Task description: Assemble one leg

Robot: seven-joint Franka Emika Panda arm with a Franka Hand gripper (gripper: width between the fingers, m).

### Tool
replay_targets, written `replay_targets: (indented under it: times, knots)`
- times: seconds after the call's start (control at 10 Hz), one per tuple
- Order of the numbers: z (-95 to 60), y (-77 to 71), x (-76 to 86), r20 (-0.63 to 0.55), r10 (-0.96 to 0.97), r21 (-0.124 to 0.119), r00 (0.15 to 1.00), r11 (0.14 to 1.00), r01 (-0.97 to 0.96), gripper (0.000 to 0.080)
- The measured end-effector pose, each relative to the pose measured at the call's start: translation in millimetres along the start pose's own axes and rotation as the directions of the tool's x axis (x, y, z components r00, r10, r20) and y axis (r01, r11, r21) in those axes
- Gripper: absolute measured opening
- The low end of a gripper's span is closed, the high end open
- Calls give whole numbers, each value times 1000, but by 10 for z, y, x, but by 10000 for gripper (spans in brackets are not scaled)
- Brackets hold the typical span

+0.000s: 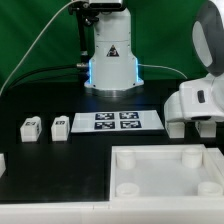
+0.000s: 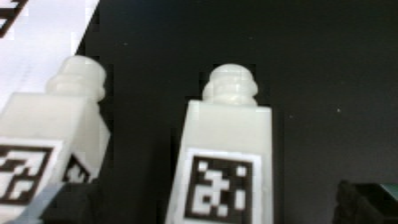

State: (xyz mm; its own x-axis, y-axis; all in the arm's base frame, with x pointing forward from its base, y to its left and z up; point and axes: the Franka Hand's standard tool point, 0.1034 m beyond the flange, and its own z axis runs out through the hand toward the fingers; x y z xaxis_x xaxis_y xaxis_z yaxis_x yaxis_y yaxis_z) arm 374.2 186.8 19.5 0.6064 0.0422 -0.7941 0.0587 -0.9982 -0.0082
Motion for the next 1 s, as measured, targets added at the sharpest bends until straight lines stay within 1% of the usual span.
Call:
replay_targets:
  times: [0.3, 0.5, 0.6, 0.7, 0.8, 0.9, 1.0]
  knots:
    - [100, -20, 1, 2, 7, -4, 1000, 1000, -7, 649]
    - [118, -20, 9, 5, 10, -4, 1000, 1000, -10, 649]
    - [118, -20, 9, 5, 10, -4, 1000, 1000, -10, 511]
    - [118, -20, 9, 5, 10, -4, 1000, 1000, -10, 511]
    - [118, -20, 9, 5, 10, -4, 1000, 1000, -10, 334]
    - [118, -20, 9, 5, 10, -4, 1000, 1000, -10, 288]
    - [118, -20, 9, 5, 10, -4, 1000, 1000, -10, 288]
